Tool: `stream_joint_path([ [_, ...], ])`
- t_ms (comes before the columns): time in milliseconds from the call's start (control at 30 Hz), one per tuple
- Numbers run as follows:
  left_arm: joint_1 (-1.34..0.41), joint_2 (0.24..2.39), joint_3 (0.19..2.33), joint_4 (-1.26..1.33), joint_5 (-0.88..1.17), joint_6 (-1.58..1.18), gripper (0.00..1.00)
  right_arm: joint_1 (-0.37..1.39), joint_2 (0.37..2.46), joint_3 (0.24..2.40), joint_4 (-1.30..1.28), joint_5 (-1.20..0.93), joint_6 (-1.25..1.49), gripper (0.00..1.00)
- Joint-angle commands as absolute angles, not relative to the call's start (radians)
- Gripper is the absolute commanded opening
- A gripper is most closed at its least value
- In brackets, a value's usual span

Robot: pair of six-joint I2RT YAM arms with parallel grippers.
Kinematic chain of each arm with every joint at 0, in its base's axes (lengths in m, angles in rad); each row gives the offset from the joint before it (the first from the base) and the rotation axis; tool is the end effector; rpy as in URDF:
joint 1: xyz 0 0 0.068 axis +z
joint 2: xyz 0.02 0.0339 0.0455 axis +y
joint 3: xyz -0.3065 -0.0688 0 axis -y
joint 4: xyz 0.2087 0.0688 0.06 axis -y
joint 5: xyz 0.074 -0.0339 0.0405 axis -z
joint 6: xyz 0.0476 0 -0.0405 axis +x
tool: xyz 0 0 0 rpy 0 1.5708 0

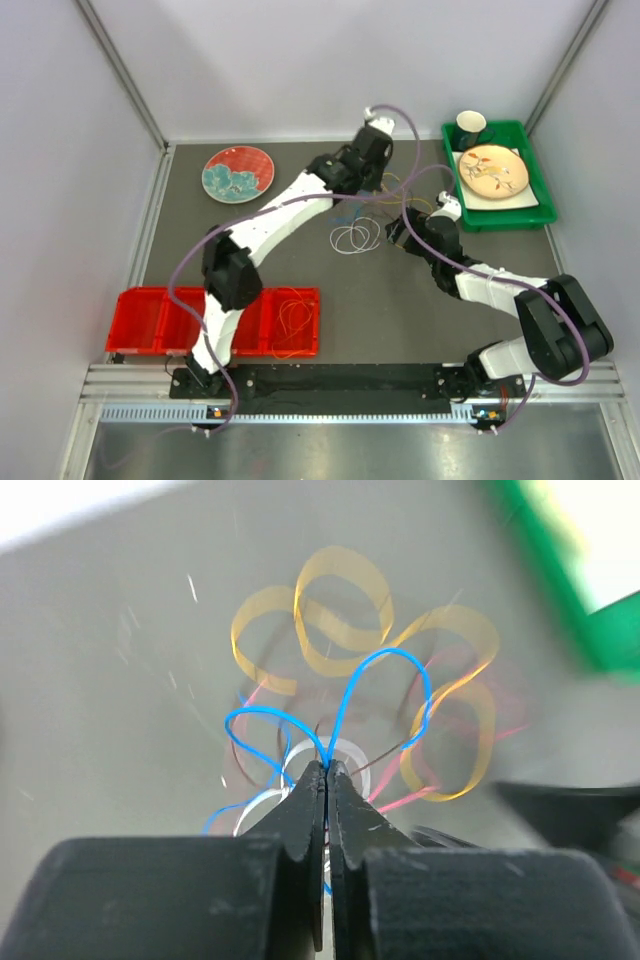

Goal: Untangle the cables

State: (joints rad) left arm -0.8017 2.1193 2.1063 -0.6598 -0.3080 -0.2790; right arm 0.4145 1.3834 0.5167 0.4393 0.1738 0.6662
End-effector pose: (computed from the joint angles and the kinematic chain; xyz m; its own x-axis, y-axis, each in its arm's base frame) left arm 0.3460 -0.3367 0.3579 -0.5598 0.2010 -0.8039 0.3804 0.9242 -0.0338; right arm 0.2356 0.0947 0.2443 -0.4544 0.4651 -0.7598 0.0359 0.8618 0.5061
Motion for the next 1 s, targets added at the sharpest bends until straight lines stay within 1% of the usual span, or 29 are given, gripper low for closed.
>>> stream_joint_path([
  [0,-0.802,1.873,2.183,-0.631,-0.295,-0.249,0.0,0.4,1.382,0.535,0.48,0.17,0.675,0.99],
  [100,-0.802,1.764,2.103,-0.58,-0.278,-0.265,0.03,0.402,1.381,0.535,0.474,0.169,0.673,0.99],
  [167,-0.802,1.671,2.004,-0.526,-0.273,-0.296,0.07,0.402,1.376,0.532,0.474,0.166,0.67,0.99],
  [200,-0.802,1.637,1.964,-0.511,-0.272,-0.311,0.27,0.402,1.368,0.529,0.476,0.166,0.667,0.99],
  [267,-0.804,1.542,1.832,-0.477,-0.267,-0.348,0.61,0.4,1.358,0.516,0.485,0.167,0.669,0.99],
  [300,-0.802,1.513,1.783,-0.471,-0.268,-0.359,0.95,0.4,1.344,0.509,0.489,0.167,0.67,0.99],
  [333,-0.802,1.484,1.691,-0.468,-0.279,-0.368,0.99,0.402,1.338,0.496,0.501,0.167,0.67,0.99],
  [467,-0.802,1.35,1.488,-0.457,-0.351,-0.399,0.99,0.402,1.318,0.482,0.511,0.176,0.675,0.99],
  [600,-0.802,1.324,1.376,-0.462,-0.383,-0.414,0.97,0.402,1.301,0.466,0.52,0.172,0.673,0.99],
  [767,-0.801,1.399,1.302,-0.437,-0.359,-0.463,0.85,0.402,1.29,0.459,0.519,0.173,0.673,0.99],
  [967,-0.801,1.554,1.272,-0.338,-0.27,-0.482,0.79,0.402,1.296,0.46,0.518,0.179,0.68,0.99],
])
